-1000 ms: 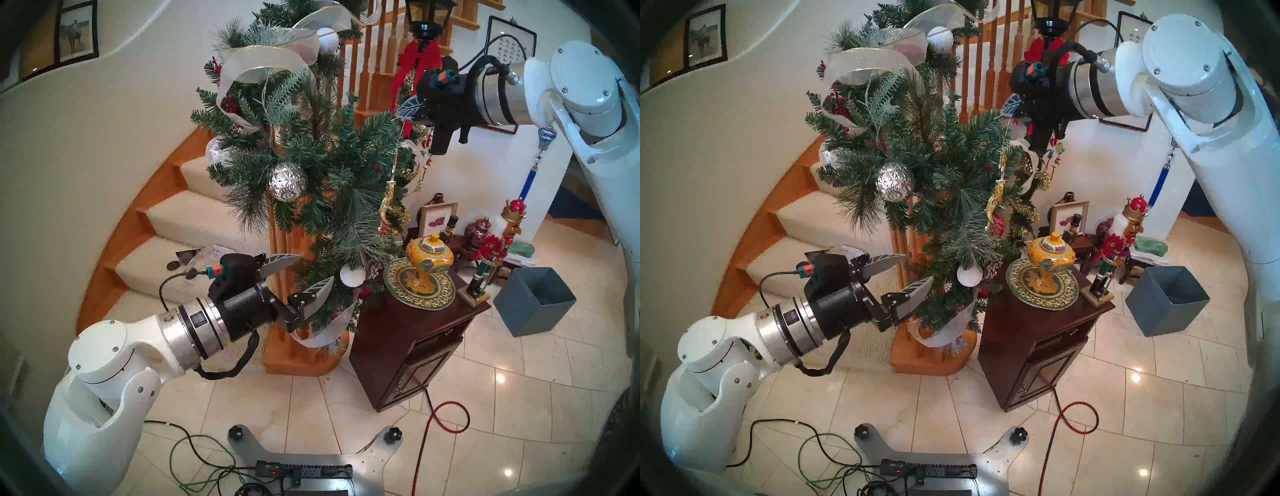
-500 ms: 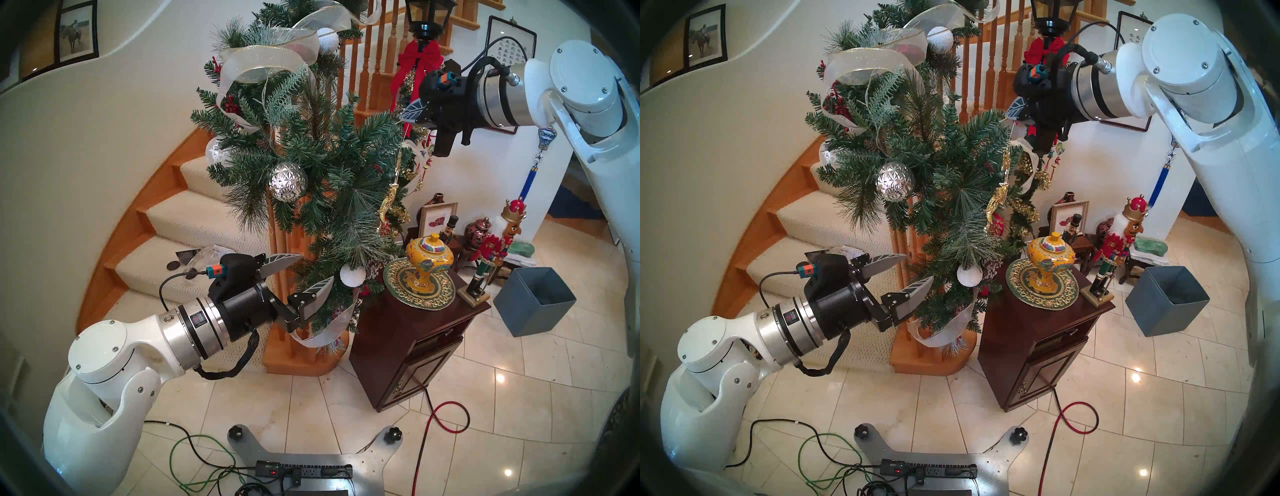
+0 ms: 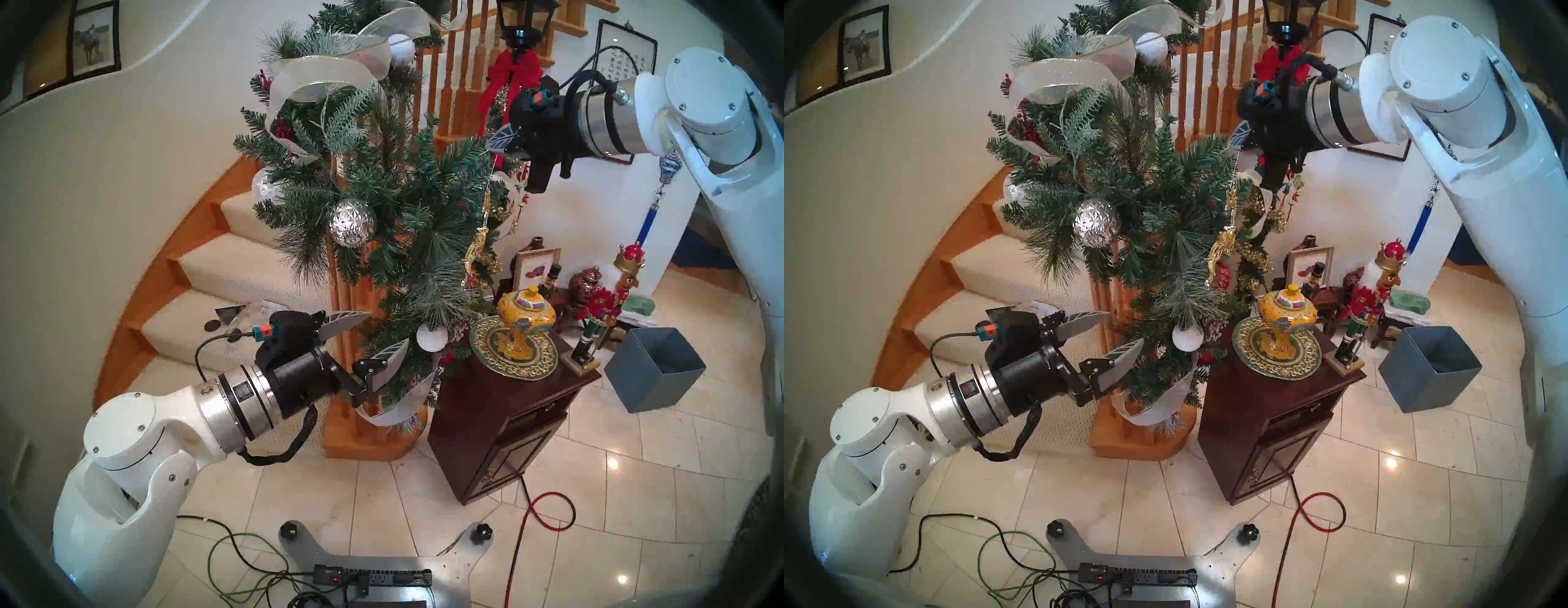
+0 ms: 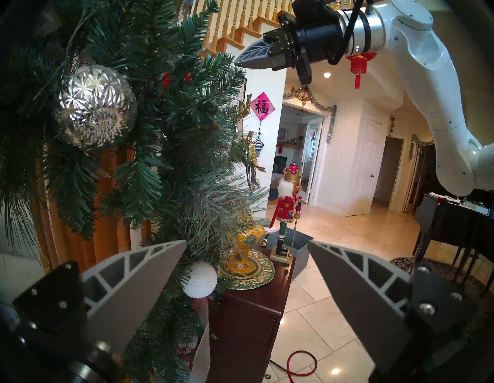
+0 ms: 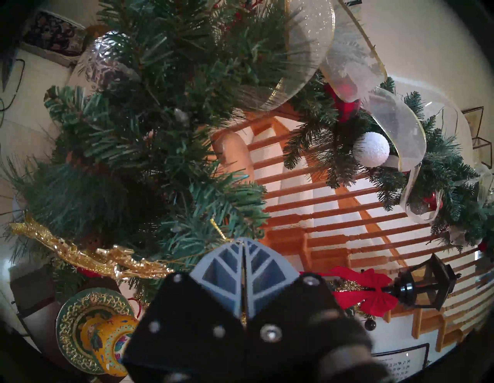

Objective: Hang the ornament onto the Christmas-tree-style decoration

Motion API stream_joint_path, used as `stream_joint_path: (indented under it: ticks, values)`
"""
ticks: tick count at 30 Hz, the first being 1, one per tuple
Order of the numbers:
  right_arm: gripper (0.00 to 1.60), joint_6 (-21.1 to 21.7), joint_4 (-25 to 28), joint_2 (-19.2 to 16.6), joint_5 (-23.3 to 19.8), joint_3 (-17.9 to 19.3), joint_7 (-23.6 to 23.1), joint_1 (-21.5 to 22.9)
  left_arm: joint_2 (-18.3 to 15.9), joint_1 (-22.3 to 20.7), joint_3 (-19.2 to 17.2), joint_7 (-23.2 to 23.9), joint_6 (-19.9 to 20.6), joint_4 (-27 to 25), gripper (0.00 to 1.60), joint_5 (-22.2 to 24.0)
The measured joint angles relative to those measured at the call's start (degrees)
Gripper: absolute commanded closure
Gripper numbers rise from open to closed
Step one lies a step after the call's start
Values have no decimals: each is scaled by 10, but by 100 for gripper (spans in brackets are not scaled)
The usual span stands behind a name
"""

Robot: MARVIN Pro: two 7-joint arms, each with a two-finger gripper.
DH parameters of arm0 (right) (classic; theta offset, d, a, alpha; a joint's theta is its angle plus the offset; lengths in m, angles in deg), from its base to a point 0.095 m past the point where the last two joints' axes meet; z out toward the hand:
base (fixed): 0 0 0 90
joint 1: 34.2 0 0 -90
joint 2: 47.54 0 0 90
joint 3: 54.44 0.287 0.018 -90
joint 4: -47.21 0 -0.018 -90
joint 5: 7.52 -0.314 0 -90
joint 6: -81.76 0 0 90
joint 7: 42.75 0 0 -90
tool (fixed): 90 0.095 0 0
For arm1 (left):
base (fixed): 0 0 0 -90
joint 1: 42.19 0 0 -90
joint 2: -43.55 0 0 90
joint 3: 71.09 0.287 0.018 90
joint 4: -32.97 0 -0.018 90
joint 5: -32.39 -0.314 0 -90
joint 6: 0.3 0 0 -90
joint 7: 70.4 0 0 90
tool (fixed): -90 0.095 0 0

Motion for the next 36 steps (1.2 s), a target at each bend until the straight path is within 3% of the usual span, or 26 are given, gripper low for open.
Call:
stream_joint_path:
  ticks: [36]
  values:
    - [160,4,8,18,10,-12,-15,7,0,0,0,0,0,0,0,0]
